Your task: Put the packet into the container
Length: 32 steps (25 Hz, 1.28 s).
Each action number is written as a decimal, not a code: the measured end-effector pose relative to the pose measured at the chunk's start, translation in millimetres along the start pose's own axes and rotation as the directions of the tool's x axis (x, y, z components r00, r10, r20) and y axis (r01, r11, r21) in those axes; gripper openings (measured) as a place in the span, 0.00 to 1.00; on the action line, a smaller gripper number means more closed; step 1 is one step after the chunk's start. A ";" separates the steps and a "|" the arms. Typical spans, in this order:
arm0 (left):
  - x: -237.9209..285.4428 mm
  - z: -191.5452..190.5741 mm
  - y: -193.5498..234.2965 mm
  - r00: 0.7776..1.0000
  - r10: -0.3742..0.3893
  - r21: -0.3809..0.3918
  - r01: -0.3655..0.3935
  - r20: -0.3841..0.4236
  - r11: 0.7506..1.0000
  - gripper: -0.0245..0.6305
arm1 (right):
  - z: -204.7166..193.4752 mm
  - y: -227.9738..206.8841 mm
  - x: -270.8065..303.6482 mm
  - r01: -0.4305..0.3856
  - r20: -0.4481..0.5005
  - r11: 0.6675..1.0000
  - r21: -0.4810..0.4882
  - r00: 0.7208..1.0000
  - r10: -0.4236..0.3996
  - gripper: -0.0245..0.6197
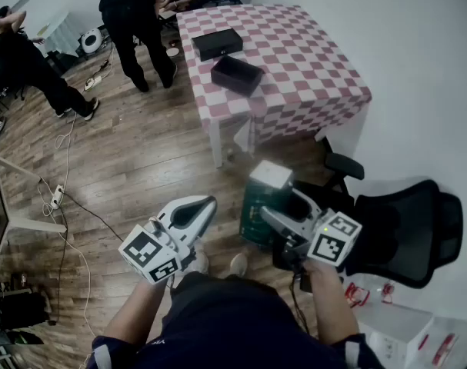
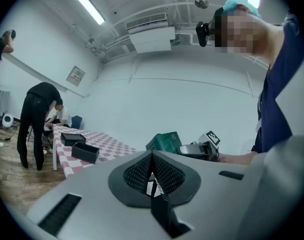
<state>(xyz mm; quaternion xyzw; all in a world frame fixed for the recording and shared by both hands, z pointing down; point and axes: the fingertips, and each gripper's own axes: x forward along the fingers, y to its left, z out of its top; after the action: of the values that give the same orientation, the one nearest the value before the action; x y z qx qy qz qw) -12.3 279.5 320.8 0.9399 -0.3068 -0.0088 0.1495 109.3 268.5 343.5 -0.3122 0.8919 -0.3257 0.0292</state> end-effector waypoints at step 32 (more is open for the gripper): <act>52.1 -12.2 -24.7 0.999 0.031 0.009 -0.030 -0.016 0.999 0.07 | 12.5 -64.3 -48.5 0.012 -0.004 0.998 0.059 1.000 -0.011 0.64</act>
<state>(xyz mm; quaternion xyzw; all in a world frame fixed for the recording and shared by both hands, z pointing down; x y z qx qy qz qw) 45.5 271.7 329.4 0.9358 -0.3199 0.0026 0.1481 186.1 251.3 364.9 -0.3157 0.8803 -0.3525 0.0347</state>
